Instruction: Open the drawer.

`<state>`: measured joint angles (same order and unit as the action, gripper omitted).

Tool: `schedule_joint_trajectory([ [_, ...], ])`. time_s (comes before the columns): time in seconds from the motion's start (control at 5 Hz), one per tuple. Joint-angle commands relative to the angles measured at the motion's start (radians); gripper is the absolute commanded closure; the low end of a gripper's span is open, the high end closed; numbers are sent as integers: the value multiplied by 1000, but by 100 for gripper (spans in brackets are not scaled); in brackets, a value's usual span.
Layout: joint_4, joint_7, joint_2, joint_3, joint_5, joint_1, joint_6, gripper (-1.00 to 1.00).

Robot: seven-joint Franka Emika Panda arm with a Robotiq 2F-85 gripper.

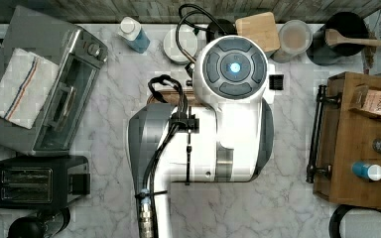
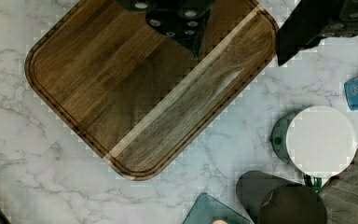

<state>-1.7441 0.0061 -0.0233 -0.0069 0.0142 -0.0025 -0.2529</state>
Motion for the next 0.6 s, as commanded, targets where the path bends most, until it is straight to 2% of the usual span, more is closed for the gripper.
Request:
schedule_joint_trajectory([
  [0.2,0,0,-1,1,0,1,0,-100],
  [0.4,0,0,-1,1,0,1,0,-100],
  [0.6,-103,-52,52,-5,-38,-5,-81,-100],
])
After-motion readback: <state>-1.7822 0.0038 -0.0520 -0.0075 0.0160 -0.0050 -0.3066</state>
